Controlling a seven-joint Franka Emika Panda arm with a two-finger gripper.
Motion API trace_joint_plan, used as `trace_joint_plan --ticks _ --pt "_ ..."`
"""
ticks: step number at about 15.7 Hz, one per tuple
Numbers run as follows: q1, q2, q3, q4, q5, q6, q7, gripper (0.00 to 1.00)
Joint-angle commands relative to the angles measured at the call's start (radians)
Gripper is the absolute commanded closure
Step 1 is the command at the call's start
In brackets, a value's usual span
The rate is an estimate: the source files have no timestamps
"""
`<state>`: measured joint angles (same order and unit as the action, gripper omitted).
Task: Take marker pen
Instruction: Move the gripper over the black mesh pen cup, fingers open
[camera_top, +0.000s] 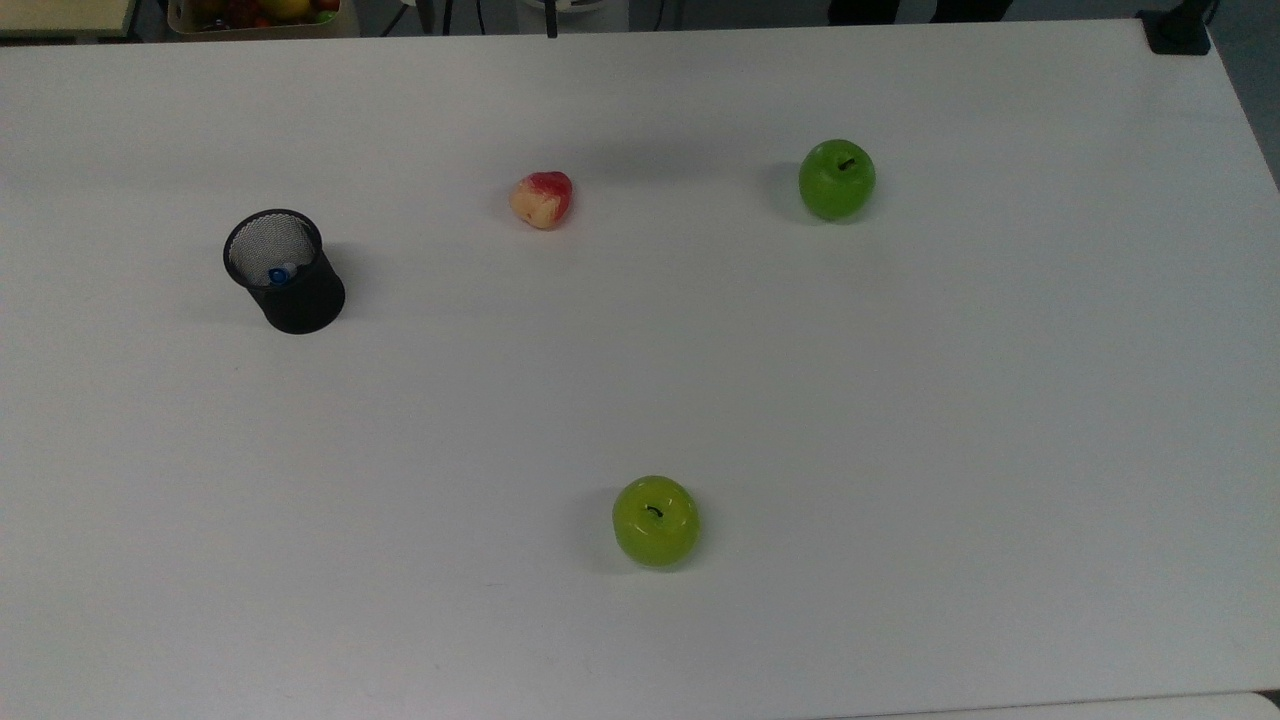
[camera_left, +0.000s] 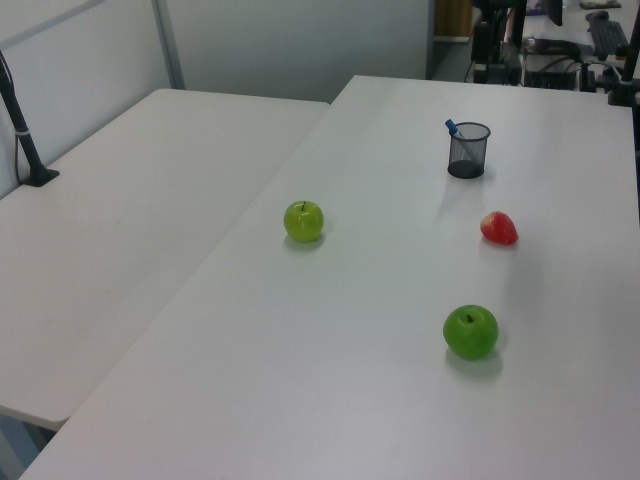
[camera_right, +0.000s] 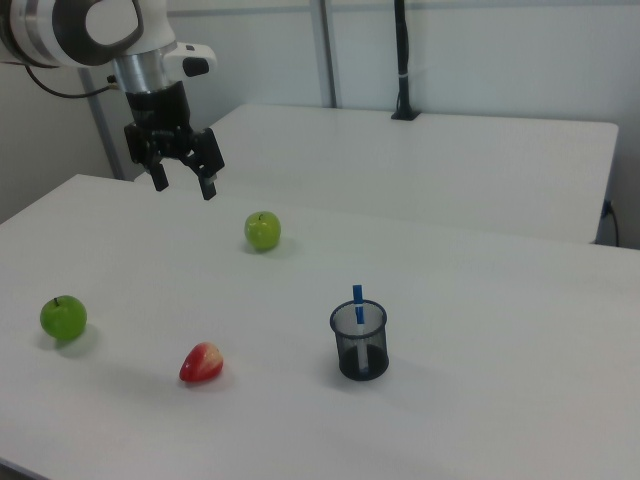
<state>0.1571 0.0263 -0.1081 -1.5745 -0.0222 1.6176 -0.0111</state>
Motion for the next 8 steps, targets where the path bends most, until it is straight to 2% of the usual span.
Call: trace_joint_plan --ticks 1,8 --pt "-0.005 0.007 -0.004 0.016 0.018 -0.022 0.016 0.0" --pt "-0.005 0.009 -0.004 0.016 0.019 -0.022 0.008 0.0"
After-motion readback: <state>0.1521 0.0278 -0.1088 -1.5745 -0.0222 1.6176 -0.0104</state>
